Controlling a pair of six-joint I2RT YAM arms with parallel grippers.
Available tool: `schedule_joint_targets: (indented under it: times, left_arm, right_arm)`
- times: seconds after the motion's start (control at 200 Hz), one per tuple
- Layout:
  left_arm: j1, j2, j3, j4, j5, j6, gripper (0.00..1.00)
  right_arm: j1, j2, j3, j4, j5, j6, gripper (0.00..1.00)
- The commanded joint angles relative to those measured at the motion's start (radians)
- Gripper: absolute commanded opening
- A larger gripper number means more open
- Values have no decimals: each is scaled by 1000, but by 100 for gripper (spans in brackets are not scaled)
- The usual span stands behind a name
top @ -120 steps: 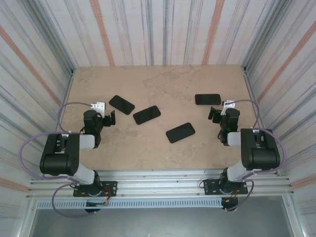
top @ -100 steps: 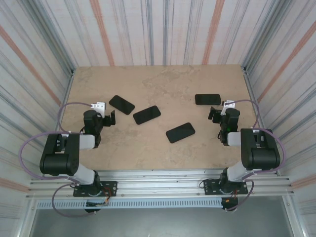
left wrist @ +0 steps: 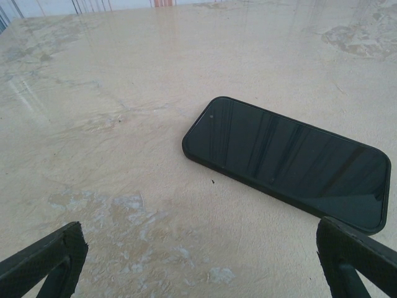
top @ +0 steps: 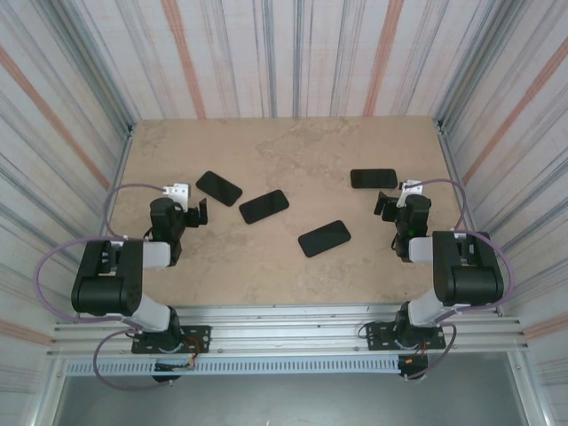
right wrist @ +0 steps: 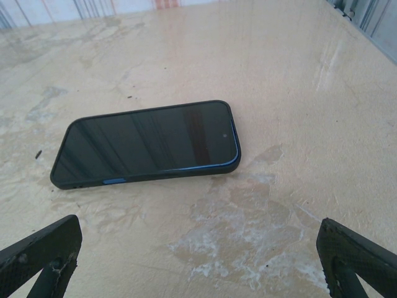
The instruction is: Take the phone out of the phone case
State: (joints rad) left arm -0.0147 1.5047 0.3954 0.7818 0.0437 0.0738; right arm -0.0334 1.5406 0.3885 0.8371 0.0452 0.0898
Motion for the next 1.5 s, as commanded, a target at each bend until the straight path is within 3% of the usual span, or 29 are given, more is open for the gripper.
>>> schedule_joint_targets:
  times: [0.0,0.175,0.356,0.541,0.732,0.827,0.982,1.132,1.368,1.493]
  left_arm:
    - [7,6,20,0,11,-10,99]
    - [6,2,14,8,7,-11,99]
    - [-21,-94,22,-78,-98,-18,99]
    - [-31,-263,99,-351,-112,-69,99]
    - [-37,-329,271,-717,20,-201,99]
    - [-59,-306,360,-862,63,-281,99]
    - [-138,-233,485,-1036,-67,-401,99]
    - [-159,-121,590,-1121,-76,-572,99]
    - [-221,97,768,-1197,-173,-698,99]
    - [-253,224,910,-1324,-267,-780,99]
  right_arm:
    - [-3,6,9,-9,-28,2,99]
    - [-7,6,11,-12,-33,4,99]
    - [-28,-35,31,-78,-140,-11,99]
    - [-10,-201,64,-264,-137,-32,99]
    - [24,-368,119,-448,-181,24,99]
    - [52,-428,178,-572,-228,27,99]
    - [115,-459,308,-799,-332,23,99]
    - [190,-441,421,-960,-407,23,99]
    - [352,-366,546,-1080,-410,4,99]
    - [424,-321,583,-1081,-393,10,99]
